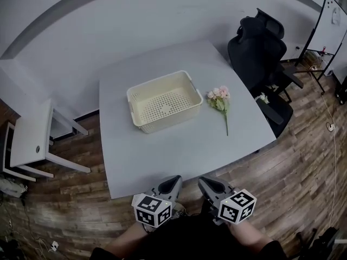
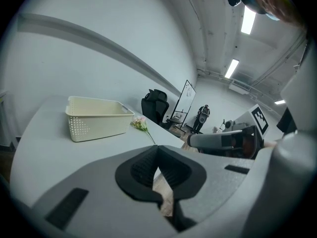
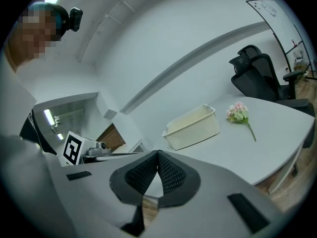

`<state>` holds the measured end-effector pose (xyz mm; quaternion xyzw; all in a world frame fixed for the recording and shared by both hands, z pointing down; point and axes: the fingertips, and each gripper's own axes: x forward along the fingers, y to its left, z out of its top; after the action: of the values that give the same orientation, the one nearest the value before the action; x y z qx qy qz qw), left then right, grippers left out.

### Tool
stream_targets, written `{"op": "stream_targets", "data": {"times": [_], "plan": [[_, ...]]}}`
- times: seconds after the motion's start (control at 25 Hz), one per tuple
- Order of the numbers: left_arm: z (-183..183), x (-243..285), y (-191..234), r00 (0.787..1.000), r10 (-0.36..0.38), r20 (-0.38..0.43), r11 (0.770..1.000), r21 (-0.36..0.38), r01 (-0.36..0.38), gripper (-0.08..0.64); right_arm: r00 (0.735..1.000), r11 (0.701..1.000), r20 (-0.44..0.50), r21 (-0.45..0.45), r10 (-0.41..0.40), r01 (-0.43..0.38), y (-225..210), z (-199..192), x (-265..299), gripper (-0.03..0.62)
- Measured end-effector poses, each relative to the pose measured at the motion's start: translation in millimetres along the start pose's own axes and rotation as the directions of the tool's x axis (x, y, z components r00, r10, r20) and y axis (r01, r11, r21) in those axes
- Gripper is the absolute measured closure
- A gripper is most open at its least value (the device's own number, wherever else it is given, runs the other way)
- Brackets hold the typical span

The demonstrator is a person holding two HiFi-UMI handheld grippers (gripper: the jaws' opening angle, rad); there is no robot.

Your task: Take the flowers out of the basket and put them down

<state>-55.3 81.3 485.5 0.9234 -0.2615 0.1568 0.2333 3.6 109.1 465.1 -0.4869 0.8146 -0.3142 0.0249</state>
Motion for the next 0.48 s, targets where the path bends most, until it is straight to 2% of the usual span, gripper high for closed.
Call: {"op": "stream_targets", "data": {"times": [0.48], "plan": [[2, -4, 8, 0.999, 0.035, 0.022, 0.999, -0.021, -0.034, 0.554, 0.999, 0.999, -0.036, 0.0, 0.039, -0.039, 0, -1, 14, 0.569]]}}
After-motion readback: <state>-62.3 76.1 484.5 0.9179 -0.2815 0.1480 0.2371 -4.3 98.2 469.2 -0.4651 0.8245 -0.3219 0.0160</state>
